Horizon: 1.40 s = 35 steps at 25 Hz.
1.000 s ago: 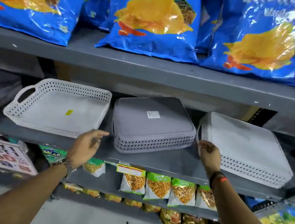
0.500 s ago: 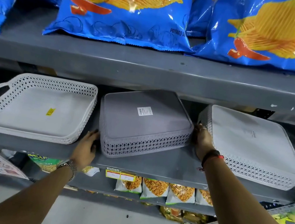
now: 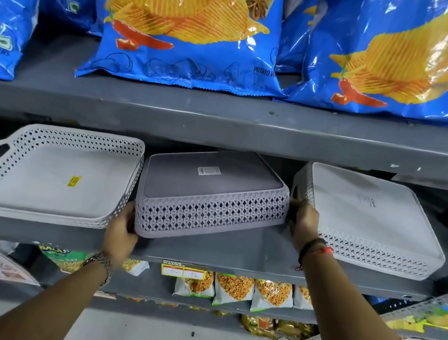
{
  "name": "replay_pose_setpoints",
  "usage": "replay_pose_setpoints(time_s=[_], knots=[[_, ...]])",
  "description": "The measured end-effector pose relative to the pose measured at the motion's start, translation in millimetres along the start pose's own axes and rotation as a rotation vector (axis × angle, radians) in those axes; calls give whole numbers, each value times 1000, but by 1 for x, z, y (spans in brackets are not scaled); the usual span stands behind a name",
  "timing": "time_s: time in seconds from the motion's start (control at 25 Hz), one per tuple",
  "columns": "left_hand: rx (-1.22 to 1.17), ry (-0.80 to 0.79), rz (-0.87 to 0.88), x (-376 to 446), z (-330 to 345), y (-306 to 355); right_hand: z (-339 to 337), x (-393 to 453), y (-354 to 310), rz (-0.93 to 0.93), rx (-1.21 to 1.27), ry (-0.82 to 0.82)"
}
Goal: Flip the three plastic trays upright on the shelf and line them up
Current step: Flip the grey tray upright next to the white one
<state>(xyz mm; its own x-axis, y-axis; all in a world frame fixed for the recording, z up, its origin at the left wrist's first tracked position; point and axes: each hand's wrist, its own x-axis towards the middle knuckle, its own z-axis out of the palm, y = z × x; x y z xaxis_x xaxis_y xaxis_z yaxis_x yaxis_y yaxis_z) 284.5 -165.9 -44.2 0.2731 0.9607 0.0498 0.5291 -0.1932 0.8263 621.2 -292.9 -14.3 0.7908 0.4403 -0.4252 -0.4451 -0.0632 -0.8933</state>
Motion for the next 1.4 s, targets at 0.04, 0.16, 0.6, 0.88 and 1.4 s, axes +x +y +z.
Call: replay_pose_setpoints(time_s=[0.04,0.16,0.6,0.88,1.4], knots=[[5,64,19,-2,-3,7,-3,-9,-2,-5,13,-13],[29,206,52,-6,-11,19,-16,-37,-8,-51,-2,-122],[-58,278,50,3,-39,53,-28,-77,-25,-476,-116,-120],[-126,267,15,9,-58,74,-22,-84,-46,-469,-48,-124],[-324,34,-160,86,-36,72,-5,-23,-34,-307,-262,-163]])
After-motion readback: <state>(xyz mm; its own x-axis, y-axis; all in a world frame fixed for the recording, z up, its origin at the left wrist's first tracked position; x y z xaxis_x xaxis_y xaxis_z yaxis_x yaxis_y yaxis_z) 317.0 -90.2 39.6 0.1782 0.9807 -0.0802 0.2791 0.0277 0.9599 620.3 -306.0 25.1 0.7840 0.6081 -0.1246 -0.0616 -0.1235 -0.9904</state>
